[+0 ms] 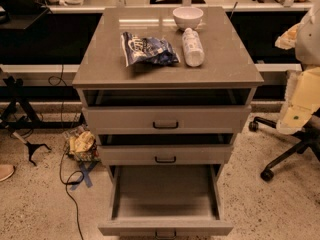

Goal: Close bottom drawer

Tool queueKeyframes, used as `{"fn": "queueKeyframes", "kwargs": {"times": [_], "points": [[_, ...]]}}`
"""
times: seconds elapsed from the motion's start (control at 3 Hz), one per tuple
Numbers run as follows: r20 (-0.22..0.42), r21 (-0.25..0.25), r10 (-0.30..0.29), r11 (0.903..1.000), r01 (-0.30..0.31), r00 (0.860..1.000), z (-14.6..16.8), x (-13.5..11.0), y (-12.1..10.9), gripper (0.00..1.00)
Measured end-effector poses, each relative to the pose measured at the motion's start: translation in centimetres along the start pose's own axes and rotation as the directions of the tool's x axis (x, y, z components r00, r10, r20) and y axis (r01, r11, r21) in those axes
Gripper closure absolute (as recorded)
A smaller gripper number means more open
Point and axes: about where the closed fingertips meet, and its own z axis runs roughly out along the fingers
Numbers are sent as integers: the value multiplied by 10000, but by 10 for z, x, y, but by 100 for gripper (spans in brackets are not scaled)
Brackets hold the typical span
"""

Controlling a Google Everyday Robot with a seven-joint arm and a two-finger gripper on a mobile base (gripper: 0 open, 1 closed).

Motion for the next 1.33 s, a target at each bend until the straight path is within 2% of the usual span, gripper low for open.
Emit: {"fn": "queueKeyframes", "kwargs": {"times": [0.33, 0.67, 1.0, 1.33], "points": [[0, 0, 0, 10000, 0, 10000, 0, 0, 0, 0], [675, -1653, 923, 9830, -801, 9934, 65, 26, 21, 0], [1829, -3336, 2454, 9264, -1747, 9520, 153, 42, 60, 0], [2588, -4503, 3978, 8559, -2544, 8802, 230, 37, 106, 0]]}}
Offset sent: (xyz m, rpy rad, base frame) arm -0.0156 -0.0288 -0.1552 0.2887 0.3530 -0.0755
